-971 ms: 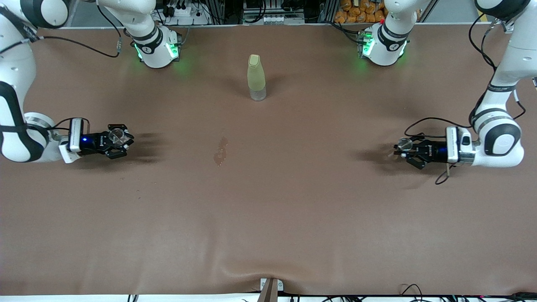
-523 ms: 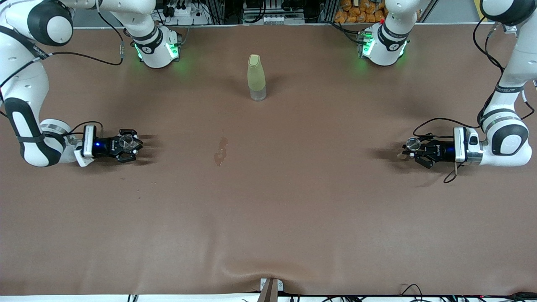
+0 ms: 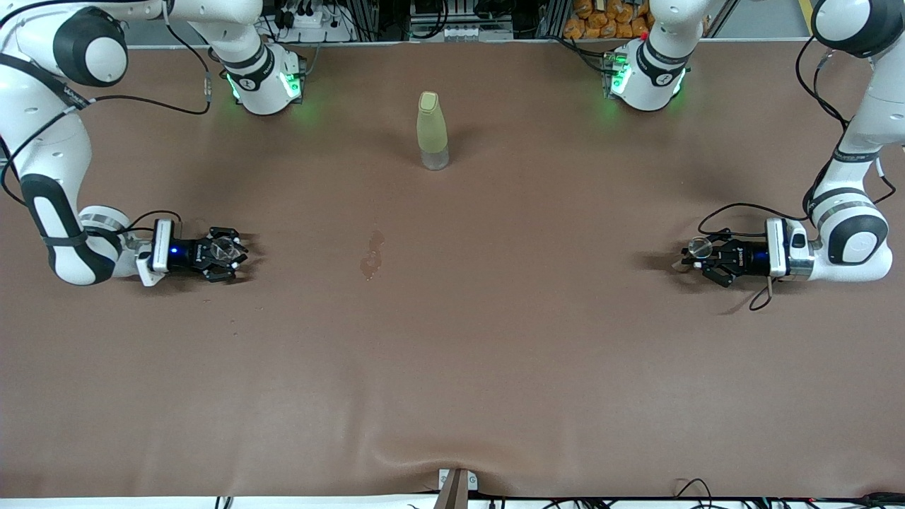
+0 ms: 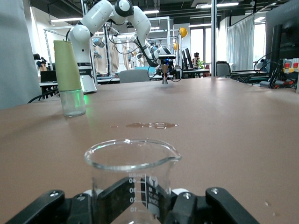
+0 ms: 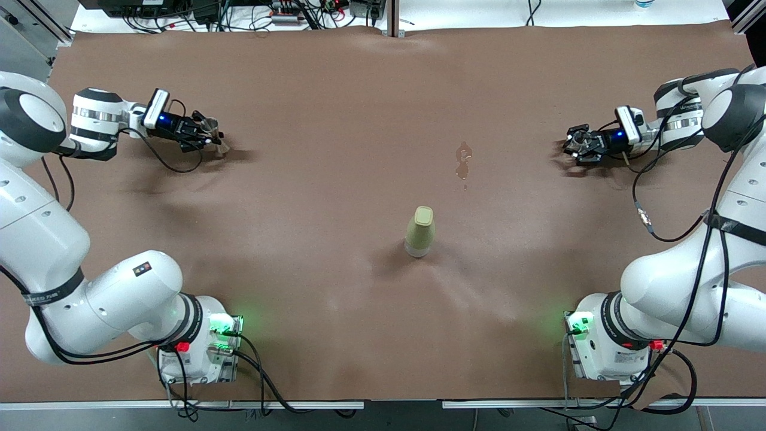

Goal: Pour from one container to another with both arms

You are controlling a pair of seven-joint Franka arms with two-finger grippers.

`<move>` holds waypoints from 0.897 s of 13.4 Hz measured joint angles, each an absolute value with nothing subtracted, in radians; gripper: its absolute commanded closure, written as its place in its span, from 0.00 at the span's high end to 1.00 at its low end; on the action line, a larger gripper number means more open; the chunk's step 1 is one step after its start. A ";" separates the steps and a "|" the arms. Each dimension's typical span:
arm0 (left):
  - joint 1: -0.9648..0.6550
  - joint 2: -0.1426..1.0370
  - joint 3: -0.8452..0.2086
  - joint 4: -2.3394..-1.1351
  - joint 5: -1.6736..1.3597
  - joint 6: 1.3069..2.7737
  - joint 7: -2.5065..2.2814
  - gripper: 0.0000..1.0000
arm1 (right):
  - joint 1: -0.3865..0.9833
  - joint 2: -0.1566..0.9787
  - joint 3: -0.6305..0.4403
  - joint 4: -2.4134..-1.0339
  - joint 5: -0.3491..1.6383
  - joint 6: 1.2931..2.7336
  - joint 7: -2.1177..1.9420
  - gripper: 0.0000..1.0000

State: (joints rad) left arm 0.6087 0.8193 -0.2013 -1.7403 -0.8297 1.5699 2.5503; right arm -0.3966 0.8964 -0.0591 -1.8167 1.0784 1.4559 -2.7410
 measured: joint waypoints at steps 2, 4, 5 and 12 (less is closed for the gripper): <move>0.609 0.835 -0.201 -1.729 -0.828 1.570 2.556 0.00 | -0.394 0.909 -0.056 -1.816 1.086 1.463 -2.745 0.00; 0.609 0.848 -0.200 -1.720 -0.817 1.570 2.560 0.00 | -0.392 0.912 -0.055 -1.813 1.094 1.463 -2.746 0.00; 0.609 0.853 -0.200 -1.716 -0.810 1.570 2.561 0.00 | -0.391 0.912 -0.055 -1.813 1.095 1.463 -2.746 0.08; 0.614 0.861 -0.197 -1.703 -0.807 1.570 2.561 0.00 | -0.390 0.912 -0.053 -1.808 1.096 1.514 -2.746 0.42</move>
State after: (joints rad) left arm 0.6136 0.8608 -0.1970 -1.7032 -0.8067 1.5699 2.5614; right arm -0.3897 0.9122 -0.0532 -1.8080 1.0955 1.5140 -2.7460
